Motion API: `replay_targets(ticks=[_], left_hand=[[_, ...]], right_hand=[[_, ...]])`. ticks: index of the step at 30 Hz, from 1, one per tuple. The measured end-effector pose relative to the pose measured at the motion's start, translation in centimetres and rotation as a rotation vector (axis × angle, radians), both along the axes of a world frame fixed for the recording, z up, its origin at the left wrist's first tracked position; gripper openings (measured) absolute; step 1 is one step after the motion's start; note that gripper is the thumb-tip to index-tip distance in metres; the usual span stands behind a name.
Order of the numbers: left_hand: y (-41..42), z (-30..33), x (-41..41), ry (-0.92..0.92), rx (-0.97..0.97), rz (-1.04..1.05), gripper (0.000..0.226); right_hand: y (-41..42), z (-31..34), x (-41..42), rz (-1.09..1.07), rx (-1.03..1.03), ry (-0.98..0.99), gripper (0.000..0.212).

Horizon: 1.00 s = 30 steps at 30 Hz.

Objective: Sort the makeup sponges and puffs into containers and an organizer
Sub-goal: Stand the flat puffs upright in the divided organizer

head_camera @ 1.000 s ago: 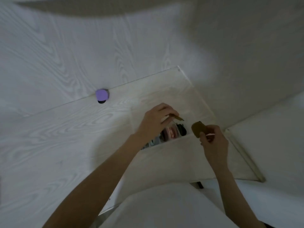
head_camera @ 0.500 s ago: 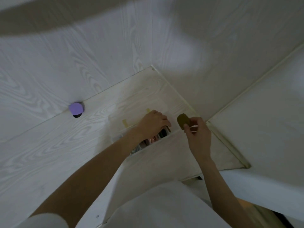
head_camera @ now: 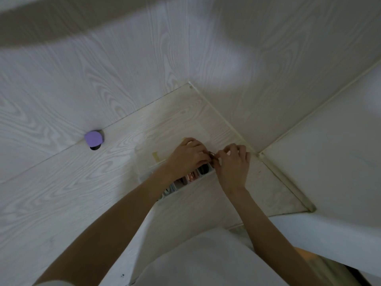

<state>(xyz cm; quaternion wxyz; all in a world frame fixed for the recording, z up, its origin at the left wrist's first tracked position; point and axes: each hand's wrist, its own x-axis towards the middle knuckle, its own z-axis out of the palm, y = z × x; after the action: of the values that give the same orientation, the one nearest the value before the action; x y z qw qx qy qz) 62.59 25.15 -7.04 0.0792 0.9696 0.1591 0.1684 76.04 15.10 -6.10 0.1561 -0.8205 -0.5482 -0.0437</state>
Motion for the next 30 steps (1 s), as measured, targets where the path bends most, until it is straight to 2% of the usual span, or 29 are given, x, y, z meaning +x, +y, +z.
replay_targets(ticks=[3,5,8,10,13,16,18,20,22,24,26,30], left_hand=[[-0.2,-0.4,-0.6,0.012,-0.004,0.054,0.018],[-0.4,-0.7,-1.0,0.014,-0.032,0.070,0.021],[-1.0,-0.7,-1.8,-0.033,-0.105,0.086,0.029],[-1.3,-0.4,-2.9,-0.123,-0.162,0.160,0.029],[-0.9,0.1,-6.6,-0.316,-0.237,0.477,0.026],[0.7,0.4,-12.2,-0.442,-0.287,0.899,0.025],[2.3,-0.1,-15.9,-0.508,-0.351,1.197,0.029],[4.3,-1.1,-19.0,-0.549,-0.492,1.410,0.039],[6.2,-1.9,-21.0,-0.497,-0.650,1.549,0.053],[7.8,-2.5,-22.4,-0.363,-0.703,1.602,0.061],[8.7,-2.7,-22.7,-0.247,-0.666,1.567,0.059],[10.1,-3.4,-23.4,-0.143,-0.615,1.521,0.048]], right_hand=[[-0.3,-0.3,0.2,0.061,-0.007,0.094,0.009],[-0.6,-0.4,0.3,0.090,-0.061,0.256,0.009],[-1.1,-0.5,0.3,0.172,-0.188,0.510,0.028],[-1.3,-0.7,0.0,0.217,-0.174,0.552,0.034],[-0.5,-0.9,-0.7,0.250,-0.138,0.533,0.032],[1.2,-1.0,-1.9,0.255,-0.122,0.474,0.030],[2.3,-1.3,-2.8,0.259,-0.115,0.420,0.032],[3.2,-1.6,-3.4,0.270,-0.103,0.391,0.030],[3.8,-1.9,-3.9,0.311,-0.074,0.372,0.025],[4.6,-2.2,-4.5,0.365,-0.046,0.356,0.021],[5.2,-2.1,-5.0,0.399,-0.053,0.363,0.022],[6.4,-2.2,-6.3,0.457,-0.051,0.367,0.023]])
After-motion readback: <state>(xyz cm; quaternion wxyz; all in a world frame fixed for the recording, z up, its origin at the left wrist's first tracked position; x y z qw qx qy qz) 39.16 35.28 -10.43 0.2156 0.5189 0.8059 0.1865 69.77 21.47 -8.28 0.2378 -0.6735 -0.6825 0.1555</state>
